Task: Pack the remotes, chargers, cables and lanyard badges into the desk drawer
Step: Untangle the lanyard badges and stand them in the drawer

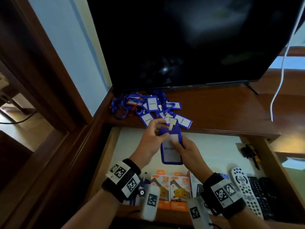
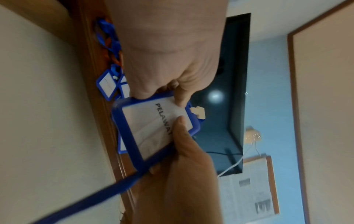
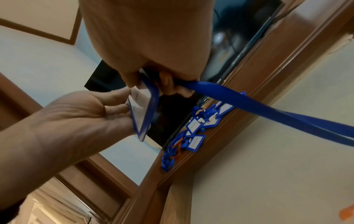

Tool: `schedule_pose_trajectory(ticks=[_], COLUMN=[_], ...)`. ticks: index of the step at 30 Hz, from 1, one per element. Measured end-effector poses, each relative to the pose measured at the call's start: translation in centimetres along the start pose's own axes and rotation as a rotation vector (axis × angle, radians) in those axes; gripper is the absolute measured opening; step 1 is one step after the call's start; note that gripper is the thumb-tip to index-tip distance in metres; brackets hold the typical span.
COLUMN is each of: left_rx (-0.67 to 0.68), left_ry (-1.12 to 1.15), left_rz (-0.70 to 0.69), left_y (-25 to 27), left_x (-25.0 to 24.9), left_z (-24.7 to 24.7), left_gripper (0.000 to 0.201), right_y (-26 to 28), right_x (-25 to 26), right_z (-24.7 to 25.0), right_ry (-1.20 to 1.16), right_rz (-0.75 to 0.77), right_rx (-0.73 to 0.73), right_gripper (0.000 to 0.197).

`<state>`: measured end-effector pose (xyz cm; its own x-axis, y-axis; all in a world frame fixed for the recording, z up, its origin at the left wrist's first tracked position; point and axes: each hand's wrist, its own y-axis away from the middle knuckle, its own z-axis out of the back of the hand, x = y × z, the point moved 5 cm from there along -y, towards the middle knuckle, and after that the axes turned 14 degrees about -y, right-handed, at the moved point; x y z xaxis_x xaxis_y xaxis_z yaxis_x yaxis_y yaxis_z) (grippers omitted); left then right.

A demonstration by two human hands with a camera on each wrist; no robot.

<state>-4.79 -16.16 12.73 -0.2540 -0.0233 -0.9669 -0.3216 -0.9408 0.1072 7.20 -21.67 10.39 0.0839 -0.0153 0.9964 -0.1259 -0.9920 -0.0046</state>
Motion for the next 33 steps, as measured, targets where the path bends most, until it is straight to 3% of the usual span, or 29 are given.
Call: schedule_pose_trajectory(ticks=[2, 4, 6, 9, 15, 19, 22, 25, 28, 33], left_rx=[0.123, 0.265, 0.410, 0.547, 0.579, 0.458, 0.314, 0.206, 0.123, 0.123], left_ry=[-0.385, -0.767, -1.124, -1.365, -1.225, -1.027, -0.876, -0.731, -0.679, -0.606], left_rz=[-0.228, -0.439, -0.564, -0.502, -0.321, -0.238, -0.172, -0.098, -0.059, -0.004], left_y=[-0.1, 0.1, 0.0, -0.4, -0.6, -1.3, -2.2, -2.8, -3.2, -3.2], left_x=[-1.5, -2.9, -3.3, -2.4, -0.1, 0.2, 0.3, 0.6, 1.0, 1.5], left_z=[1.1, 1.6, 1.8, 2.5, 3.9, 5.5, 6.5, 7.1, 7.5, 7.4], left_gripper=[0.063, 0.071, 0.059, 0.031, 0.016, 0.009, 0.020, 0.021, 0.020, 0.019], right_y=[0.3, 0.4, 0.2, 0.1, -0.1, -1.1, -2.0, -2.8, -3.2, -3.7], right_x=[-0.1, -0.2, -0.4, -0.5, -1.2, -1.6, -2.3, -2.7, -3.1, -6.4], right_z=[-0.1, -0.4, -0.9, -1.9, -2.2, -0.5, 1.3, 2.5, 3.2, 5.1], right_ry=[0.088, 0.178, 0.267, 0.402, 0.478, 0.165, -0.112, -0.220, -0.133, 0.258], right_rz=[-0.043, -0.087, -0.099, -0.081, -0.044, -0.075, -0.100, -0.074, -0.108, -0.233], right_rx=[0.064, 0.131, 0.191, 0.266, 0.291, 0.178, 0.045, -0.015, -0.027, -0.028], right_gripper=[0.010, 0.011, 0.011, 0.013, 0.021, 0.036, 0.060, 0.043, 0.010, 0.023])
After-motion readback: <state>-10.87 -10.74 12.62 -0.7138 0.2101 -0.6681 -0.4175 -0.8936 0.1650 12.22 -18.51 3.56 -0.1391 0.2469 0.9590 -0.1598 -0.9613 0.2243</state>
